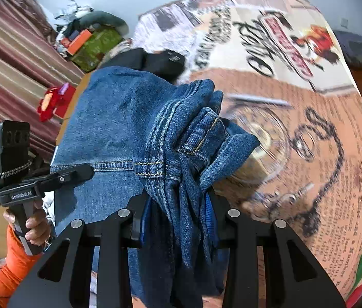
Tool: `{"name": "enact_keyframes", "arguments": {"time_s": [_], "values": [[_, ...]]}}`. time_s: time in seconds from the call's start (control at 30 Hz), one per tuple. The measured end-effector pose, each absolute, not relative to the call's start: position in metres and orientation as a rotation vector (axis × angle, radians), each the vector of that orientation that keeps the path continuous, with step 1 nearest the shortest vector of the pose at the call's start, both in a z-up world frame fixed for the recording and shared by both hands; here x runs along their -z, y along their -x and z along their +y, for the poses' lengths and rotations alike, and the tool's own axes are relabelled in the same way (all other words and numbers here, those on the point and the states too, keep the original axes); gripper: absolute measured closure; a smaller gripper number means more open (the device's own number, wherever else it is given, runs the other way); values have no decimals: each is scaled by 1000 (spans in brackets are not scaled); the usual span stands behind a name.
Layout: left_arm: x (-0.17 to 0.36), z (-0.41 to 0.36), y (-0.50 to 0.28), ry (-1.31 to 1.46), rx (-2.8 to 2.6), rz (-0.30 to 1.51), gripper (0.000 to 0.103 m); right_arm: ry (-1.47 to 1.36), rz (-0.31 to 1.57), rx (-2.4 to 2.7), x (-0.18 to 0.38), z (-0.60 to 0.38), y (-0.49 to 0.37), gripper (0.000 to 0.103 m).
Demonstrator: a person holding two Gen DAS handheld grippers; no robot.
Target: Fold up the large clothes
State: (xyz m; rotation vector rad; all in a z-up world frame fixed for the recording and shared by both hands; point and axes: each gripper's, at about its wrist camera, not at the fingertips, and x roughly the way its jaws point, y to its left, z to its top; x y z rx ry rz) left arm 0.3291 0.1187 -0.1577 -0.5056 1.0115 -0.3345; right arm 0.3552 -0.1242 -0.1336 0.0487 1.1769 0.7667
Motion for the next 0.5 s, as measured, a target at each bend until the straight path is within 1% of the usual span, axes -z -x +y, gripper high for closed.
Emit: {"name": "enact_keyframes", "arguments": {"time_s": [0.33,0.5], "values": [[98,198,-312,489,254,825,64,-7,997,-859,77,-54,-353,71],[83,237,-327,477,204,789,64,12,940,-887,62,-13,-362,71]]}}
